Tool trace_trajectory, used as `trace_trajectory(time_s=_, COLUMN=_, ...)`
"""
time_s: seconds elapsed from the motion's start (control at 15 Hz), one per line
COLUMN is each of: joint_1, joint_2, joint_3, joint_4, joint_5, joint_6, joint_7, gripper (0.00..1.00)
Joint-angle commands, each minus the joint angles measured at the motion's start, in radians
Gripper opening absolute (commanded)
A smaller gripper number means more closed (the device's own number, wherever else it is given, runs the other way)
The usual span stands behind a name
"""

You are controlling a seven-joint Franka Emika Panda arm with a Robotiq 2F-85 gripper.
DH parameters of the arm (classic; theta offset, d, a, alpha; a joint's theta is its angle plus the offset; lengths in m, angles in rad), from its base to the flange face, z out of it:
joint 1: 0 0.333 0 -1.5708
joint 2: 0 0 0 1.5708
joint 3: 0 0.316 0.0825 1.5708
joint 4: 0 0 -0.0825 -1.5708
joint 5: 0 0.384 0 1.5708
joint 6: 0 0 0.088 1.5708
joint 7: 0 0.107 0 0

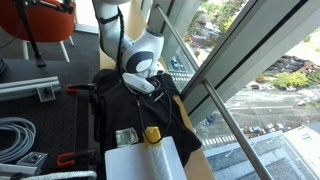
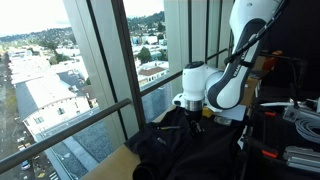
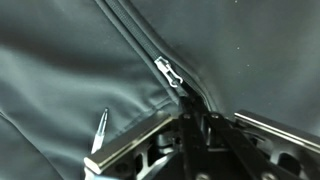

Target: Zip up the black jumper

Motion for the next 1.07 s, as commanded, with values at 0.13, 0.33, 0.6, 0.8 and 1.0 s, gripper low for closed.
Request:
trace_trajectory(time_s=0.13, joint_1=0.026, joint_2=-0.019, joint_3=0.024, joint_4=-0.042, joint_5=-0.074, joint_6=0.021, joint_7=-0.014, gripper=0.02)
trace_trajectory(time_s=0.33, joint_1=0.03, joint_2=-0.016, joint_3=0.033, joint_4=-0.031, joint_5=-0.082, joint_6=0.014, joint_7=-0.019, gripper=0.02)
trace_trajectory(time_s=0.6, joint_1=0.03, joint_2=-0.012, joint_3=0.045, joint_4=-0.014, joint_5=-0.078, joint_6=0.006, joint_7=-0.031, gripper=0.02)
trace_trajectory(time_s=0.8, joint_1=0.023, joint_2=-0.007, joint_3=0.06, joint_4=0.018, joint_5=-0.067, joint_6=-0.01, joint_7=-0.041, gripper=0.02)
trace_trajectory(time_s=1.0, joint_1=0.021, joint_2=0.0, joint_3=0.07, joint_4=0.05, joint_5=-0.061, joint_6=-0.02, joint_7=-0.044, gripper=0.02)
